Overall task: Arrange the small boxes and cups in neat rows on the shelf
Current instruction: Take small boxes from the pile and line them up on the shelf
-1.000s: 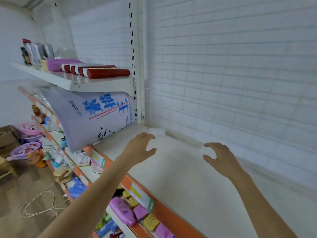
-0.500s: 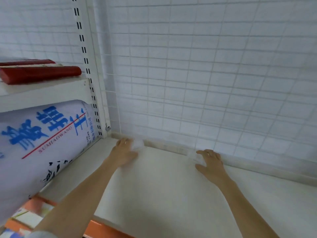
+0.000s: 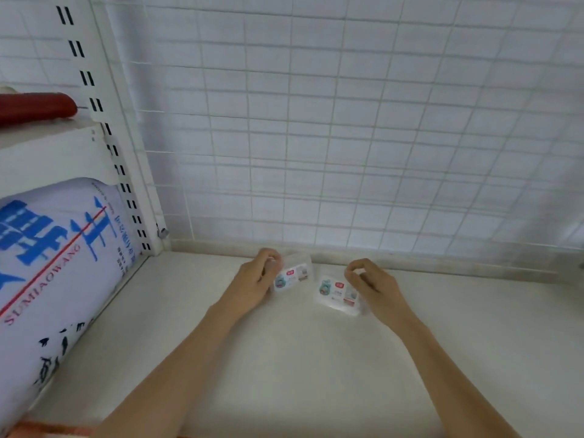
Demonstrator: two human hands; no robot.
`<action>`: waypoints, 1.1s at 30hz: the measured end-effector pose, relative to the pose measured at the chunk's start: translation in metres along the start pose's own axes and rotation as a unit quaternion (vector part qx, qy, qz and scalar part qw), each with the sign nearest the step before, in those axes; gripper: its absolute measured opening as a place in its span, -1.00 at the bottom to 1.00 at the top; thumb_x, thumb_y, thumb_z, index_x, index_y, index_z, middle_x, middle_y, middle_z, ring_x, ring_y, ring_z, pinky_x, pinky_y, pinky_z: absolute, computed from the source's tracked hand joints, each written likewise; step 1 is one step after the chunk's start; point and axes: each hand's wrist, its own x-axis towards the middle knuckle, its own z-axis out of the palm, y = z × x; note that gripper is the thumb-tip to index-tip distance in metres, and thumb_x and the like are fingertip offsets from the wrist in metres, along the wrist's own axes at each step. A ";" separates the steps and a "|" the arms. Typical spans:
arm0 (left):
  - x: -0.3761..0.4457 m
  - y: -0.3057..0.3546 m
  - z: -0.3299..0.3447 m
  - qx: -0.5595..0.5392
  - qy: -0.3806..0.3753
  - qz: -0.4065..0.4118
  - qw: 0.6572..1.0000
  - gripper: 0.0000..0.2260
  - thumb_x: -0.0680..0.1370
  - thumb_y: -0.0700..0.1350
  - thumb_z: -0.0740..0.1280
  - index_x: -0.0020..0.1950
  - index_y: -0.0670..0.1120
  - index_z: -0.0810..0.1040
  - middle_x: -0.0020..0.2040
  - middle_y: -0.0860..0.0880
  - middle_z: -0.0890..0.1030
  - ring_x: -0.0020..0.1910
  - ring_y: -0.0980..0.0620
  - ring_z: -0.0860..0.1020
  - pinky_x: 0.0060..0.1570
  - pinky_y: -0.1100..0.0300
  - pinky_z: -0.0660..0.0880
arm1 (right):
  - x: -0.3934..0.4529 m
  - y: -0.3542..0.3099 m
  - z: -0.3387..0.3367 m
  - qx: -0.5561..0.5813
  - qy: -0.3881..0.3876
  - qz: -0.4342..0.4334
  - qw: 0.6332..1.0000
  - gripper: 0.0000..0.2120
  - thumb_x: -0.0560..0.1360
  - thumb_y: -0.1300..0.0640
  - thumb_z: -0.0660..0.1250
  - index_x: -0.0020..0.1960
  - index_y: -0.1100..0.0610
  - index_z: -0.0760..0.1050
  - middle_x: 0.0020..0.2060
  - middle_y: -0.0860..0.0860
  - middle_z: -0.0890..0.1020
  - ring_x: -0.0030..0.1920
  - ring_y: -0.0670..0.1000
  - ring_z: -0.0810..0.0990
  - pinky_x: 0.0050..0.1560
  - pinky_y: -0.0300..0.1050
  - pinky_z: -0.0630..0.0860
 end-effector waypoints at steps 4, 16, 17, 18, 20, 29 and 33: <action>-0.004 0.003 0.011 -0.079 -0.004 -0.039 0.996 -0.83 0.61 -0.07 0.14 -0.14 -0.02 0.45 -0.21 -0.07 0.60 -0.32 0.15 0.54 -0.36 0.28 0.39 | -0.011 0.006 -0.005 0.006 -0.001 0.048 0.999 -0.87 0.56 0.13 0.22 -0.16 0.08 0.48 -0.29 -0.03 0.60 -0.44 -0.24 0.54 -0.52 -0.32 0.41; -0.004 -0.006 0.012 0.034 -0.046 -0.001 0.998 -0.52 0.46 0.27 -0.01 -0.11 -0.04 0.53 -0.15 0.01 0.52 -0.10 0.08 0.44 -0.11 0.27 0.29 | -0.009 0.023 0.002 -0.076 -0.053 0.029 0.995 -0.78 0.51 -0.02 0.29 0.14 -0.01 0.48 0.00 -0.16 0.50 0.07 -0.11 0.46 0.00 -0.34 0.39; -0.004 -0.006 0.012 0.039 -0.061 -0.001 0.997 -0.49 0.41 0.31 -0.02 -0.06 0.00 0.53 -0.10 0.04 0.52 -0.05 0.08 0.42 -0.06 0.29 0.29 | -0.009 0.023 0.001 -0.083 -0.078 0.045 0.993 -0.68 0.47 -0.04 0.34 0.21 -0.05 0.43 0.02 -0.20 0.44 0.11 -0.12 0.40 0.09 -0.29 0.37; -0.005 -0.006 0.011 0.049 -0.081 0.002 0.996 -0.47 0.37 0.35 0.00 0.03 0.04 0.53 -0.06 0.09 0.51 -0.01 0.09 0.39 -0.01 0.29 0.28 | -0.010 0.023 -0.001 -0.084 -0.101 0.062 0.989 -0.57 0.43 -0.03 0.40 0.25 -0.08 0.38 0.04 -0.22 0.40 0.14 -0.13 0.37 0.15 -0.25 0.35; -0.006 -0.006 0.011 0.104 -0.119 0.026 0.987 -0.38 0.29 0.40 0.09 0.20 0.07 0.45 0.00 0.16 0.44 0.03 0.13 0.34 0.07 0.25 0.26 | -0.011 0.020 -0.006 -0.069 -0.129 0.091 0.985 -0.41 0.35 0.01 0.48 0.31 -0.07 0.32 0.10 -0.16 0.37 0.20 -0.10 0.36 0.23 -0.17 0.39; -0.016 -0.002 0.009 0.147 -0.087 0.117 0.978 -0.37 0.30 0.28 0.26 0.24 -0.06 0.40 0.08 0.04 0.43 0.01 0.06 0.36 0.04 0.16 0.36 | -0.040 -0.004 -0.015 -0.234 -0.031 -0.021 0.972 -0.38 0.34 0.05 0.49 0.33 0.00 0.32 0.08 -0.21 0.35 0.13 -0.14 0.23 0.21 -0.20 0.28; -0.018 0.015 0.010 0.114 -0.086 0.180 0.973 -0.45 0.30 0.05 0.43 0.24 -0.06 0.41 0.12 0.03 0.43 0.06 0.04 0.36 0.05 0.22 0.31 | -0.075 -0.013 -0.035 -0.279 0.066 -0.081 0.955 -0.39 0.32 0.05 0.50 0.31 0.05 0.36 0.11 -0.20 0.36 0.10 -0.12 0.25 0.11 -0.24 0.27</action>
